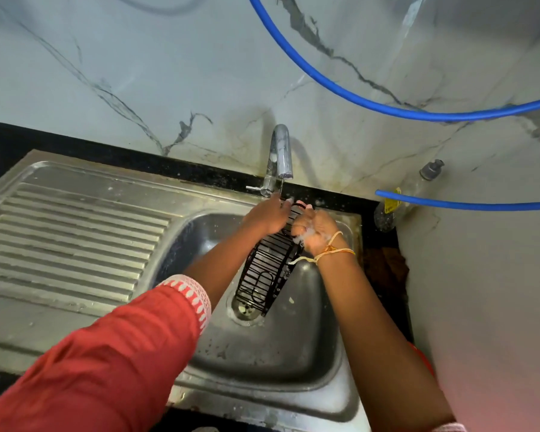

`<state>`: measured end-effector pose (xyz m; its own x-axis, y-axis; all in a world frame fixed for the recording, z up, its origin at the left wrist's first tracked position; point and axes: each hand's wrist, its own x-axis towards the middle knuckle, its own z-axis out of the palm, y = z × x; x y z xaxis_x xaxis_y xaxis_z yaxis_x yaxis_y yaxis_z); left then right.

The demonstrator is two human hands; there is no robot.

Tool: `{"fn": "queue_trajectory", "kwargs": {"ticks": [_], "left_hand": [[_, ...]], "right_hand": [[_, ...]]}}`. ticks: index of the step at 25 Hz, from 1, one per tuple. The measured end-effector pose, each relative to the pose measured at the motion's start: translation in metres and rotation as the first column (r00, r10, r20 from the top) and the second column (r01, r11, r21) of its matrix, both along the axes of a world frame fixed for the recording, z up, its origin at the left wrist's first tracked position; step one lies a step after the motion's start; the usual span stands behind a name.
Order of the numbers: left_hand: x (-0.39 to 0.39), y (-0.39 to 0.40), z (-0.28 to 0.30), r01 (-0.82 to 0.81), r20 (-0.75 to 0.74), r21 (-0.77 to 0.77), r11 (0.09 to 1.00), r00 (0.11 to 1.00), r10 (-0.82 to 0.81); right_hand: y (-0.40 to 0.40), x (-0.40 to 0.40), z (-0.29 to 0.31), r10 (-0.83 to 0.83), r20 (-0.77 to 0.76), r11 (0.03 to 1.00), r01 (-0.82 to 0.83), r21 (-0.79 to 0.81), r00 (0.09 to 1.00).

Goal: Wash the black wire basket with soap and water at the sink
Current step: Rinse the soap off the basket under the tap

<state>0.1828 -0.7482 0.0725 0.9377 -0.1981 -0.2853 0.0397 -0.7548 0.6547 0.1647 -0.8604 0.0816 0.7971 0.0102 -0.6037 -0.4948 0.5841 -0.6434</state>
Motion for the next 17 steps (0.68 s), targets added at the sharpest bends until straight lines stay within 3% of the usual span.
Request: {"fn": "queue_trajectory", "kwargs": {"ticks": [5, 8, 10, 12, 14, 17], "left_hand": [[0.027, 0.004, -0.003, -0.193, -0.227, -0.232, 0.953, 0.964, 0.140], [0.030, 0.023, -0.013, -0.163, -0.373, -0.428, 0.889, 0.928, -0.010], [0.023, 0.033, -0.011, -0.146, -0.458, -0.545, 0.826, 0.877, -0.147], [0.025, 0.041, -0.013, -0.073, -0.396, -0.549, 0.833, 0.900, -0.183], [0.027, 0.051, -0.021, 0.027, -0.212, -0.466, 0.884, 0.967, -0.141], [0.028, 0.067, -0.031, -0.036, -0.155, -0.492, 0.870, 0.987, -0.047]], "right_hand": [[-0.007, -0.005, -0.003, 0.222, -0.036, 0.970, -0.217, 0.113, 0.974], [-0.020, -0.010, 0.010, 0.436, 0.005, 0.897, -0.435, 0.086, 0.900], [-0.023, -0.004, 0.007, 0.562, -0.045, 0.827, -0.558, 0.069, 0.826], [-0.014, 0.006, 0.002, 0.634, -0.087, 0.773, -0.632, 0.062, 0.768], [0.000, 0.017, -0.004, 0.668, -0.113, 0.744, -0.663, 0.086, 0.736], [0.017, 0.024, -0.005, 0.743, -0.161, 0.665, -0.745, 0.056, 0.650]]}}
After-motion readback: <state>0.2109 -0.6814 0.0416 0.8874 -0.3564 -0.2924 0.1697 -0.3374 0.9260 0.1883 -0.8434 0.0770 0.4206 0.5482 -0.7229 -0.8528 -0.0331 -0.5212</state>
